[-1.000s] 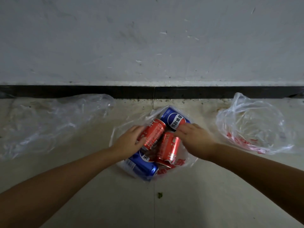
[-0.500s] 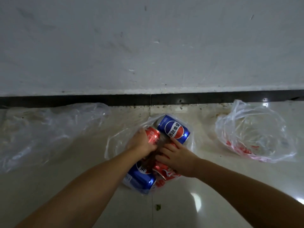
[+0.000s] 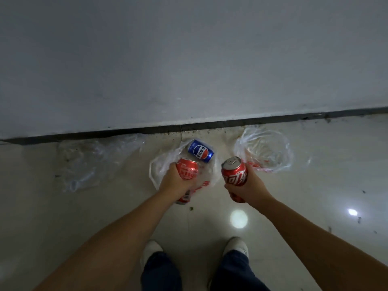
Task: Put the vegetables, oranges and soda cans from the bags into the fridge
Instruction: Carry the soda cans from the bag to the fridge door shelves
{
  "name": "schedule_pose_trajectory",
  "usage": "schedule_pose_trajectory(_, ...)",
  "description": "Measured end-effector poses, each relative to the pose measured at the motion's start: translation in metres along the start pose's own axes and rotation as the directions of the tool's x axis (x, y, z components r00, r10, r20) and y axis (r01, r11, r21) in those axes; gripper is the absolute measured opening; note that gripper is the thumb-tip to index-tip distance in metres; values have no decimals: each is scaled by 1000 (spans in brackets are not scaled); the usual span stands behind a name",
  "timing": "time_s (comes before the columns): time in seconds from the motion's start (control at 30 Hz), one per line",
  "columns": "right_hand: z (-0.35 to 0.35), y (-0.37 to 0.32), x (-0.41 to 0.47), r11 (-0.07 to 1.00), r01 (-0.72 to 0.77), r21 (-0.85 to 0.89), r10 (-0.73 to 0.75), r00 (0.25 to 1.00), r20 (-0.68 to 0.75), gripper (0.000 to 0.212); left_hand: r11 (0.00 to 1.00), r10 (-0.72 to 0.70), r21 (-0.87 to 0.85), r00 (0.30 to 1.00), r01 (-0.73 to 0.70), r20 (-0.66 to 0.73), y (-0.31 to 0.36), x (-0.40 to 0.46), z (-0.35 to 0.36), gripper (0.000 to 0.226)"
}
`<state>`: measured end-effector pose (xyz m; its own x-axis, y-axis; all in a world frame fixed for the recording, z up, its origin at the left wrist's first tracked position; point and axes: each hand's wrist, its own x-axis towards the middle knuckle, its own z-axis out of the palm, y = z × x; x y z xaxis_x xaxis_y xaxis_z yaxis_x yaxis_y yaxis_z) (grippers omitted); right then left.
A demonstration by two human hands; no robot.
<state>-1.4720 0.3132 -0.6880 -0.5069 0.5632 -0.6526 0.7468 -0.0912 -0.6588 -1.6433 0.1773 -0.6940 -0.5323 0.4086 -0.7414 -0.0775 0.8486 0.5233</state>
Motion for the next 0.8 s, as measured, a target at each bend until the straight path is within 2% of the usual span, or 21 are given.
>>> schedule_pose_trajectory(0.1, -22, -26, -62, 986, -62, 154, 75, 994, -78, 77, 998, 35, 49, 998, -38, 57, 32, -67, -9, 85)
schedule_pose_trajectory(0.2, -40, -53, -132, 953, -128, 276, 169, 977, -130, 77, 997, 76, 23, 994, -78, 74, 73, -136, -21, 72)
schedule_pose_trajectory(0.3, -57, -77, -203, 926, -124, 357, 208, 956, -208, 74, 986, 155, 46, 981, -161, 119, 111, -197, -31, 64)
schedule_pose_trajectory(0.4, -71, -95, -272, 888, -72, 454, 230, 925, -303, 71, 950, 276, 97, 942, -297, 190, 145, -250, -43, 69)
schedule_pose_trajectory(0.6, -90, -103, -413, 786, 78, 613, 313, 805, -504, 63, 823, 456, 173, 810, -542, 369, 197, -366, -43, 69)
schedule_pose_trajectory(0.8, -87, -62, -569, 750, 167, 640, 391, 669, -632, 59, 650, 521, 146, 577, -746, 629, 199, -493, 19, 56)
